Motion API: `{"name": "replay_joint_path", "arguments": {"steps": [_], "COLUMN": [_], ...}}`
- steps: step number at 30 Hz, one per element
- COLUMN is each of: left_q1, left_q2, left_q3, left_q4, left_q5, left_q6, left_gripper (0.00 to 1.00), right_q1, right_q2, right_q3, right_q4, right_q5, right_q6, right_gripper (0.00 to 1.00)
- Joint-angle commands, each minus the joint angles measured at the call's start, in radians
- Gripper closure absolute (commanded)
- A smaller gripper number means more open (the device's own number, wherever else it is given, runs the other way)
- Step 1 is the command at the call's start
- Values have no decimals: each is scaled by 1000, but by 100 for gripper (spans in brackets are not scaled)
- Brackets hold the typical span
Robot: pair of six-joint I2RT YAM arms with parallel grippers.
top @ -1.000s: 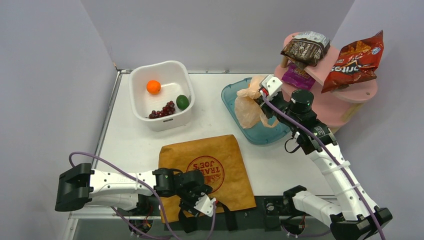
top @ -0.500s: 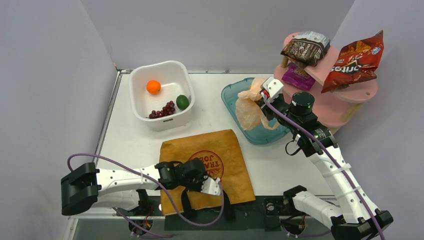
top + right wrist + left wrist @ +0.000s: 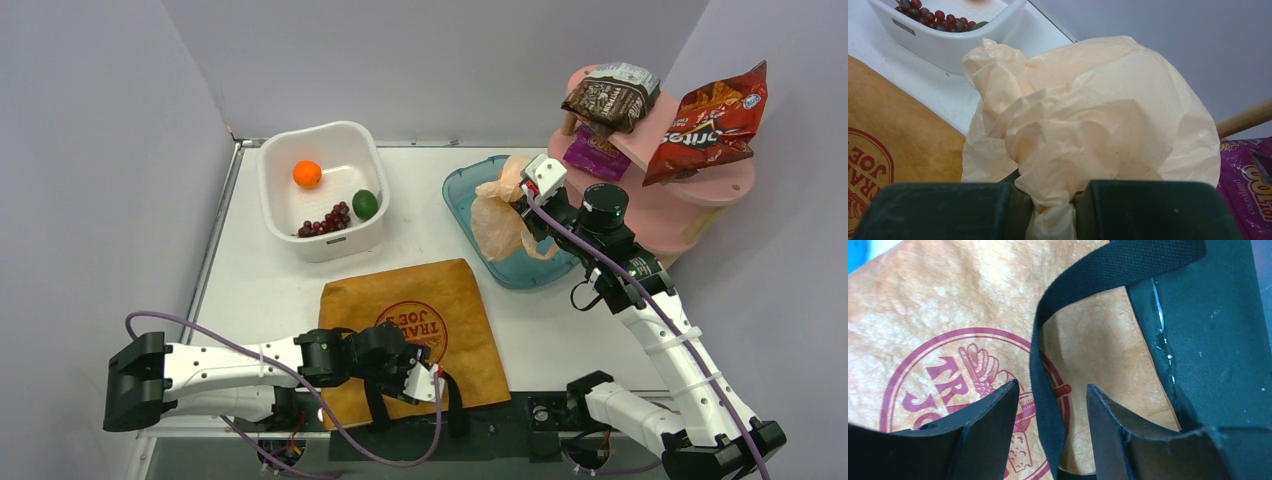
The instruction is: Untie the knot of the grocery bags and take out the mixed food
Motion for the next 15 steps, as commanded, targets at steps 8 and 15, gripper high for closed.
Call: {"name": "replay_joint_path", "arguments": {"steps": [8,15], "left_q1": [-12,98], "left_q2": [185,127], "left_q3": [27,224], "left_q4": [164,-70], "left_q5": [-341,-136], "left_q6": [-83,-241], "left_gripper": [47,100], "right_q1": [-8,-8], "right_q2": [9,8], "right_q3": [11,55], "right_q4": [6,-14], "right_q5": [11,-2], "right_q6": [45,89], "right_gripper": [100,100]}}
